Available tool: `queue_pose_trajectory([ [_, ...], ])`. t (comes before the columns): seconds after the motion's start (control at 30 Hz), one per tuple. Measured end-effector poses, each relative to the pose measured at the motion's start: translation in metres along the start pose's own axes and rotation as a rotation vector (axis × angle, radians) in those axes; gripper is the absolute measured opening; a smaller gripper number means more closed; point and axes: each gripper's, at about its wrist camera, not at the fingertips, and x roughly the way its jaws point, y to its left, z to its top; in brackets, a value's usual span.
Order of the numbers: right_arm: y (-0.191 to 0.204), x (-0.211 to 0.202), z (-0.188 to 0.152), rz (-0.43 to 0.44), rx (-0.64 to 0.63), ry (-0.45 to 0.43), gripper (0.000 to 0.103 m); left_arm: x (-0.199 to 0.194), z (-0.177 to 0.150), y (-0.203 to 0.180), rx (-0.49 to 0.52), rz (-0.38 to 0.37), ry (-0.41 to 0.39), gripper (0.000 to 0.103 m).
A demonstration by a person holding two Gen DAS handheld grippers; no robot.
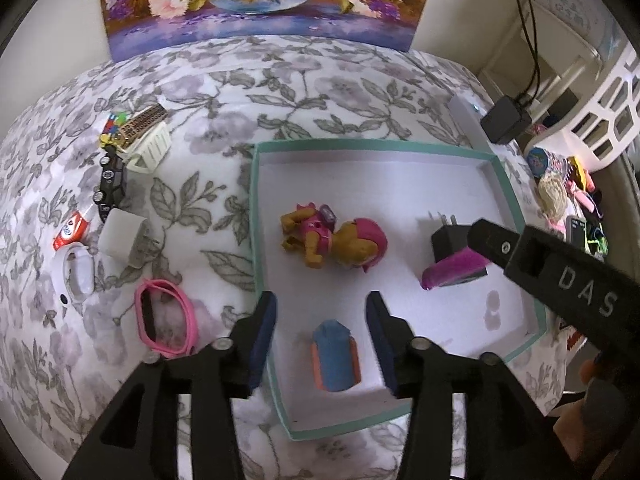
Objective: Organize rigid objects
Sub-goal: 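Carry both items into the white tray and open both grippers to release them, then move both grippers back toward the remaining toys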
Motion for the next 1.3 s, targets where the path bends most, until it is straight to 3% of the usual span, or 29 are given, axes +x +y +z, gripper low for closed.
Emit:
queue_pose_trajectory([
  [0.07,0.0,0.002,0.0,-0.005,0.0,0.004,0.068,-0.002,0.002,0.004,-0.015,-0.003,-0.01,0.059],
  [0.53,-0.005,0.01,0.001,-0.037,0.004,0.025,0.099,-0.012,0.015,0.058,-0.199,0.003,-0.054,0.065],
  [0.57,-0.005,0.01,0.001,-0.039,0.004,0.024,0.1,-0.012,0.016,0.063,-0.217,0.008,-0.056,0.067],
  [0.6,-0.005,0.01,0.001,-0.041,0.004,0.024,0.103,-0.013,0.017,0.07,-0.237,0.02,-0.06,0.076],
  [0.63,-0.005,0.011,0.001,-0.044,0.003,0.023,0.103,-0.013,0.017,0.075,-0.252,0.031,-0.063,0.082],
  [0.77,-0.005,0.013,0.001,-0.054,-0.004,0.03,0.103,-0.012,0.017,0.096,-0.31,0.083,-0.068,0.083],
  [0.97,0.0,0.018,-0.001,-0.06,-0.024,0.045,0.103,-0.016,0.015,0.13,-0.401,0.162,-0.098,0.096],
  [1.3,0.016,0.02,-0.007,-0.059,-0.074,0.047,0.103,-0.031,0.007,0.194,-0.552,0.287,-0.136,0.096],
])
